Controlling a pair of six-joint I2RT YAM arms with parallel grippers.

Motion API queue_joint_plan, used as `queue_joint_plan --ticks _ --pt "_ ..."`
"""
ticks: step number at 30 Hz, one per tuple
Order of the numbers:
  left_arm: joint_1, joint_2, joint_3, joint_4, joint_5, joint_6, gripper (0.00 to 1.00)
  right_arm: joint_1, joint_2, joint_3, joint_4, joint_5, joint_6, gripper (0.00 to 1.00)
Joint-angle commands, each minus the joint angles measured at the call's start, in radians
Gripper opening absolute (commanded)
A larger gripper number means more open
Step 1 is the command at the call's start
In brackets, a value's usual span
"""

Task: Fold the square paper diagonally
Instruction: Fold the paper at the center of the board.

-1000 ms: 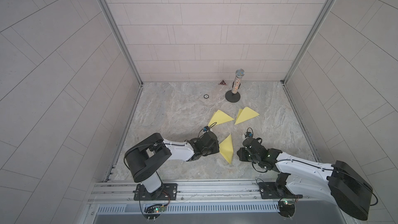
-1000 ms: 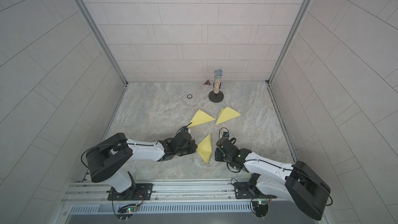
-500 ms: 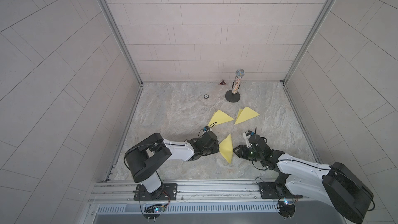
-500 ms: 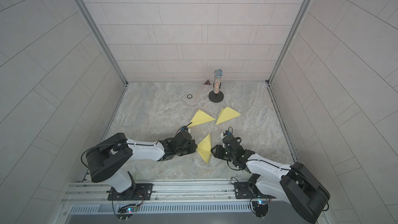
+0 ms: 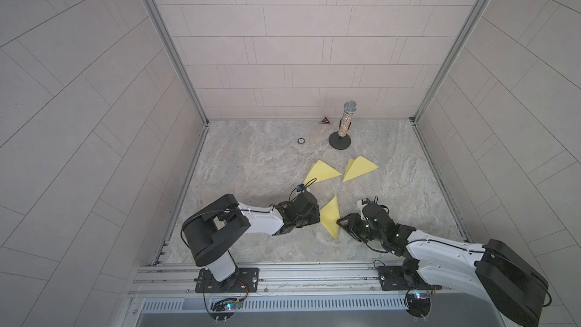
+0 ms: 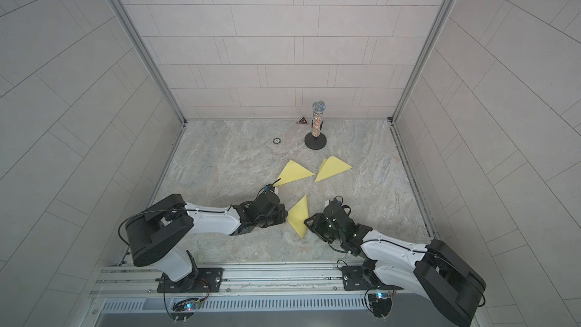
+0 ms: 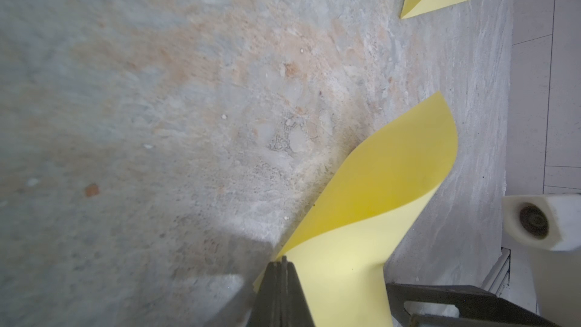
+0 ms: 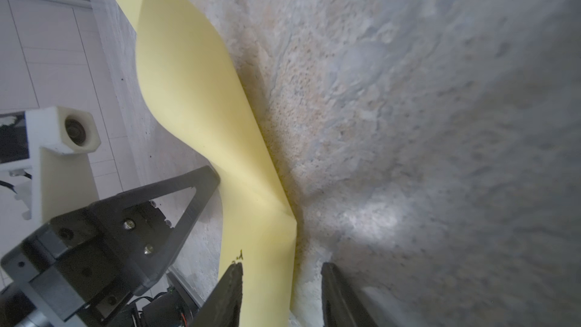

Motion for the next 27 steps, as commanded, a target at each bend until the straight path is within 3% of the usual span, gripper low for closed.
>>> queue_joint_plan --ticks 1,16,21,27 --pt "0.006 0.057 -0.053 -0.237 -0.057 0.010 0.00 0.016 0.064 -0.057 -0.020 0.058 0.102 0.44" --pt "0.005 0.056 -0.052 -0.239 -0.059 0.009 0.00 0.060 0.289 -0.080 0.307 0.082 0.208 0.42" --pt "0.005 0.056 -0.052 -0.239 -0.059 0.008 0.00 0.062 0.319 -0.074 0.325 0.091 0.188 0.27" --pt "0.005 0.059 -0.049 -0.243 -0.059 0.008 0.00 0.063 0.342 -0.074 0.373 0.075 0.168 0.20"
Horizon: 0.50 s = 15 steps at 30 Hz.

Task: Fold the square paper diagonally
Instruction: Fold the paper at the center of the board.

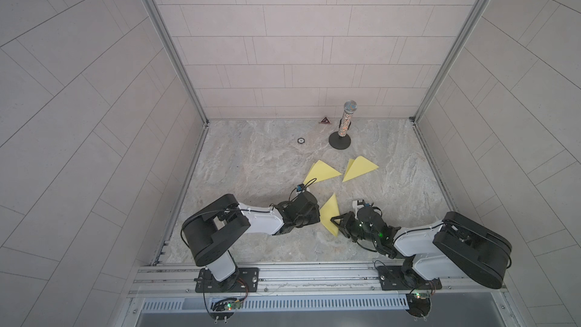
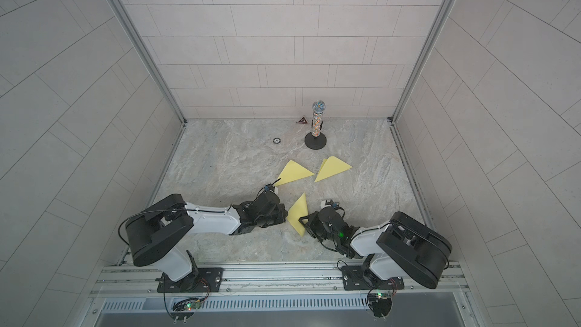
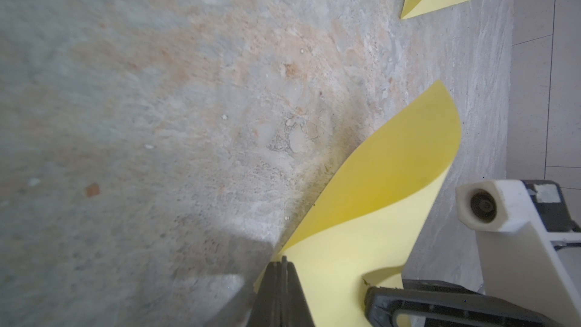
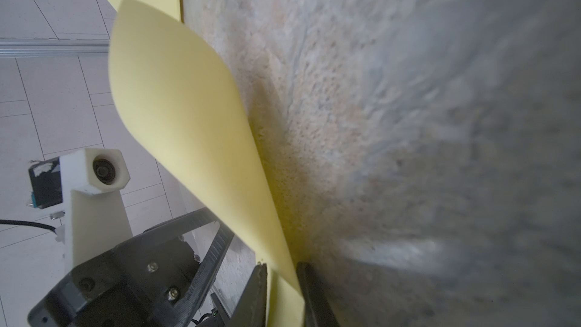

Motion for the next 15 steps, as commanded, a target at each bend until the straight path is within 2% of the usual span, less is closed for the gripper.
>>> queue_joint_plan --ticks 1,6,13,15 --pt "0.005 0.058 -0.049 -0.241 -0.057 0.009 0.00 0.005 0.039 -0.030 -0.112 0.012 -0.016 0.19" --pt "0.005 0.057 -0.050 -0.243 -0.059 0.008 0.00 0.007 0.067 -0.029 -0.077 -0.003 -0.024 0.00" --pt "0.005 0.057 -0.051 -0.243 -0.060 0.009 0.00 0.007 0.086 -0.037 -0.054 -0.007 -0.025 0.01" --pt "0.004 0.056 -0.050 -0.244 -0.061 0.009 0.00 0.007 0.077 -0.041 -0.068 -0.009 -0.023 0.13"
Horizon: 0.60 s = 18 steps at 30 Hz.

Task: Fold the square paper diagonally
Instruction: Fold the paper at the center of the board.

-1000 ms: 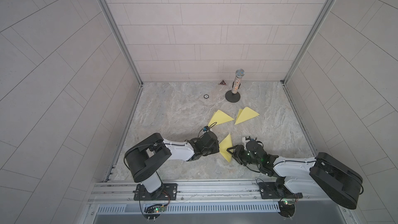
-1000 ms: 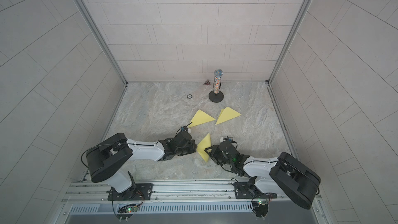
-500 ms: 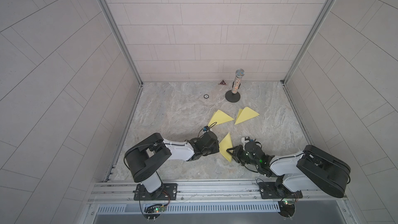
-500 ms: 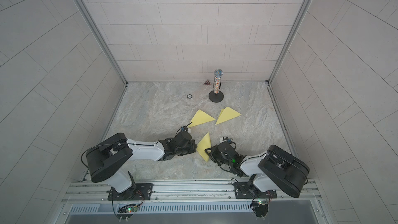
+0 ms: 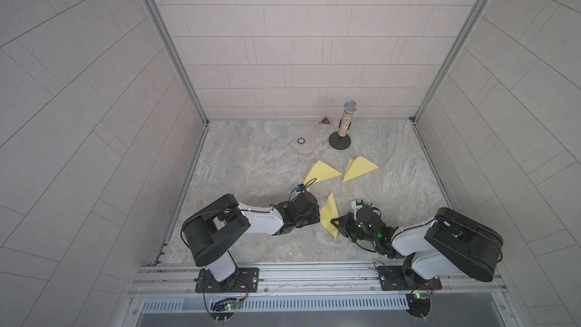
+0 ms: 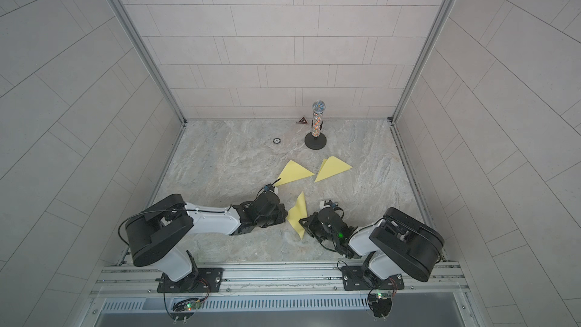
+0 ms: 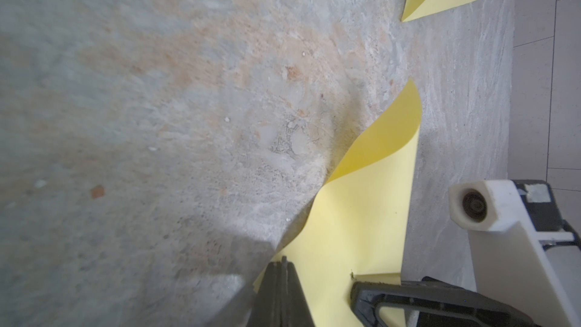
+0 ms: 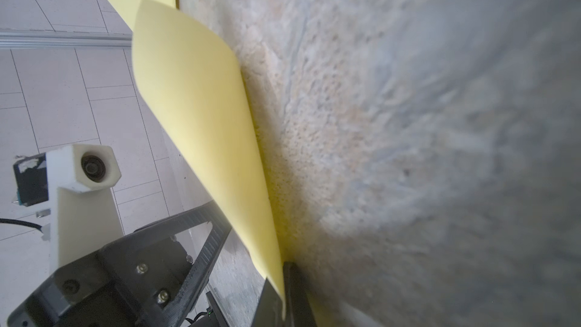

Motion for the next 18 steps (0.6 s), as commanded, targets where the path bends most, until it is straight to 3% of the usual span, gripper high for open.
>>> queue_joint_plan --ticks 1,4,18 --pt "0.005 0.057 -0.052 -0.242 -0.055 0.009 0.00 0.005 0.010 -0.038 -0.148 -0.001 -0.009 0.19" --pt "0.004 0.057 -0.049 -0.241 -0.055 0.008 0.00 0.006 -0.025 -0.049 -0.185 0.005 -0.006 0.29" --pt "0.004 0.059 -0.049 -0.241 -0.058 0.009 0.00 0.071 -0.363 -0.056 -0.499 0.111 -0.008 0.34"
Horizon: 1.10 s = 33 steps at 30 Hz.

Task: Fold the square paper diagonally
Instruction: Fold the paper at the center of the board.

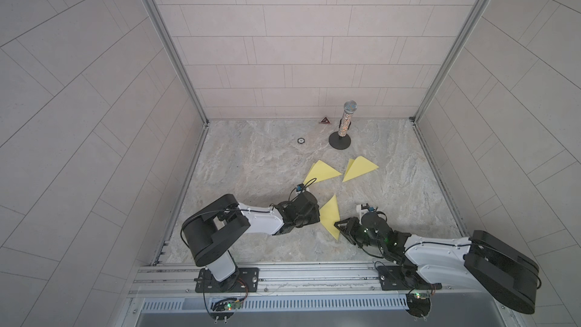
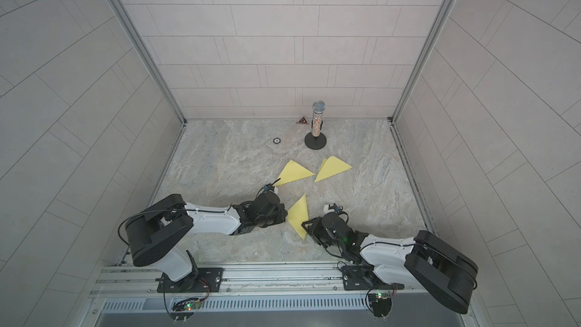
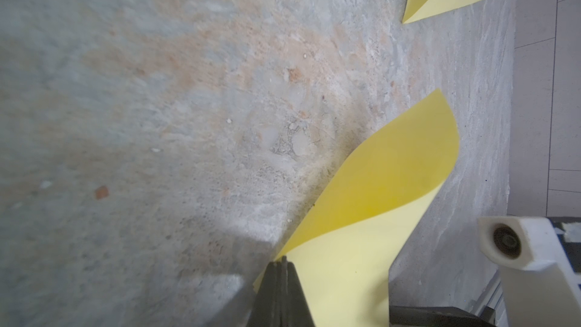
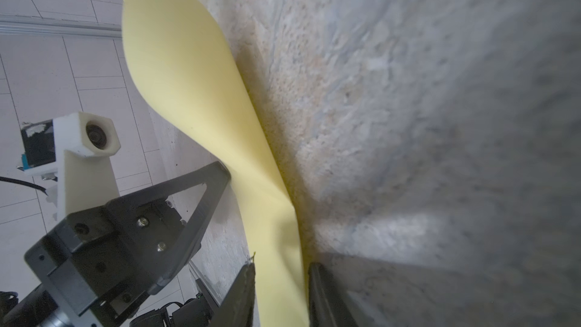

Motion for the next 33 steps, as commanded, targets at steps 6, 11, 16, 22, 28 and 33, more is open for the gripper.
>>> queue_joint_plan --ticks 6,11,16,22,28,33 --pt "0.004 0.060 -0.048 -0.239 -0.052 0.009 0.00 0.032 -0.029 -0.023 -0.143 0.063 0.017 0.35" --pt "0.004 0.058 -0.050 -0.239 -0.053 0.008 0.00 0.045 0.010 -0.020 -0.091 0.066 0.028 0.35" --pt "0.003 0.058 -0.050 -0.239 -0.054 0.009 0.00 0.059 0.059 -0.018 -0.034 0.058 0.036 0.35" --pt "0.003 0.058 -0.050 -0.239 -0.053 0.008 0.00 0.089 0.090 -0.017 0.026 0.062 0.065 0.33" --pt "0.004 0.058 -0.048 -0.241 -0.054 0.008 0.00 0.115 0.085 -0.019 -0.001 0.086 0.093 0.25" --pt "0.004 0.058 -0.049 -0.243 -0.054 0.009 0.00 0.128 0.100 -0.020 0.002 0.100 0.112 0.13"
